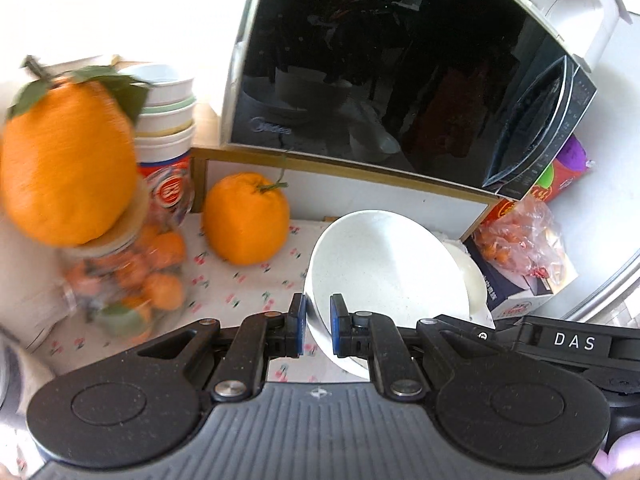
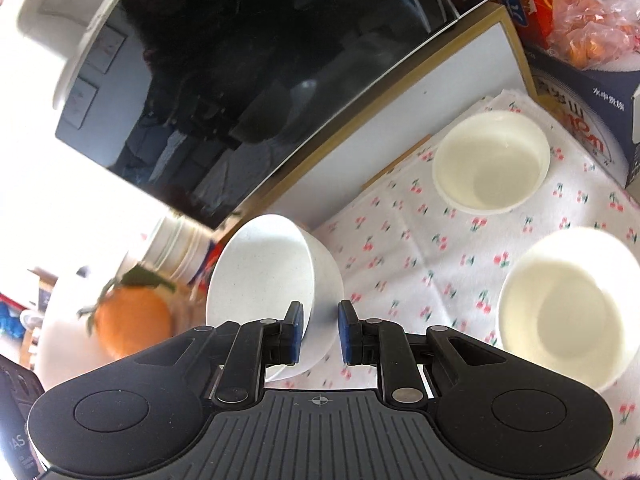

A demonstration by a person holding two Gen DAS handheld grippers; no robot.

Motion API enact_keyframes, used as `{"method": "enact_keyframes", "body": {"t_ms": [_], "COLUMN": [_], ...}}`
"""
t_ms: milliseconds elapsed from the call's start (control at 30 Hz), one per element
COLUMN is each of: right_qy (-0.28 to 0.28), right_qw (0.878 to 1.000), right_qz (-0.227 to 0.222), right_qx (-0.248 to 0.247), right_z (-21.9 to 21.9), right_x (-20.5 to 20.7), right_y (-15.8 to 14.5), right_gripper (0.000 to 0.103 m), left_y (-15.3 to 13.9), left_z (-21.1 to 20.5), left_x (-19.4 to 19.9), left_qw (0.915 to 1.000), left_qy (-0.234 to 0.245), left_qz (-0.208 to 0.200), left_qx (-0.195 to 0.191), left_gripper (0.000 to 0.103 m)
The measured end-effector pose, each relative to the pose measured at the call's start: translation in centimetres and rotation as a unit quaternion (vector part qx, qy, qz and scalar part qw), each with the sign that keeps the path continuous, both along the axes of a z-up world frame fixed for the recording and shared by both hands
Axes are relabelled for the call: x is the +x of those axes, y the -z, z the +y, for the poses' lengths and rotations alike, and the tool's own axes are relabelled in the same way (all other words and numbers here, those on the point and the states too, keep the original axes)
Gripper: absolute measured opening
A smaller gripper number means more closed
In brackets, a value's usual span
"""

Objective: Organize plates and bowls
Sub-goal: 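Lift the white bowl with both tools and carry it toward the plate stack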

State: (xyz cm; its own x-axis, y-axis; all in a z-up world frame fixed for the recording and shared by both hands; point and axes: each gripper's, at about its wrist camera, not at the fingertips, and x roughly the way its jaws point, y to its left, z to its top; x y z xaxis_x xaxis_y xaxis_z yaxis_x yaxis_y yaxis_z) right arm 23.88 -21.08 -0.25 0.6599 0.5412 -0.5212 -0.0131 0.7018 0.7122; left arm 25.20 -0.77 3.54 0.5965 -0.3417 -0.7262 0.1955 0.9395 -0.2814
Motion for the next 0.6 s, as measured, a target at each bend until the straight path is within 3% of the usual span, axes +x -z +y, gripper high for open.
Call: {"method": "enact_keyframes", "body": {"t_ms": [400, 600], "right_qy": [-0.070, -0.115], "right_qw": [0.997, 0.993], "right_qz": [0.010, 0.020], "right_qx": [0.002, -0.026], "right_z": [4.2, 7.0], "right_x": [-5.8, -7.4], "right_y": [1.7, 2.5], "right_gripper": [0.018, 0.018], "left_y": [1.2, 2.2], "left_z": [5.9, 8.7], "left_x": [-6.1, -8.9], "left_qw": [0.9981, 0.9950], "left_qy": [-0.039, -0.072], "left_qz": [0.046, 0.068], "left_qx": [-0.008, -0.016], "left_gripper": [0.011, 0.011]}}
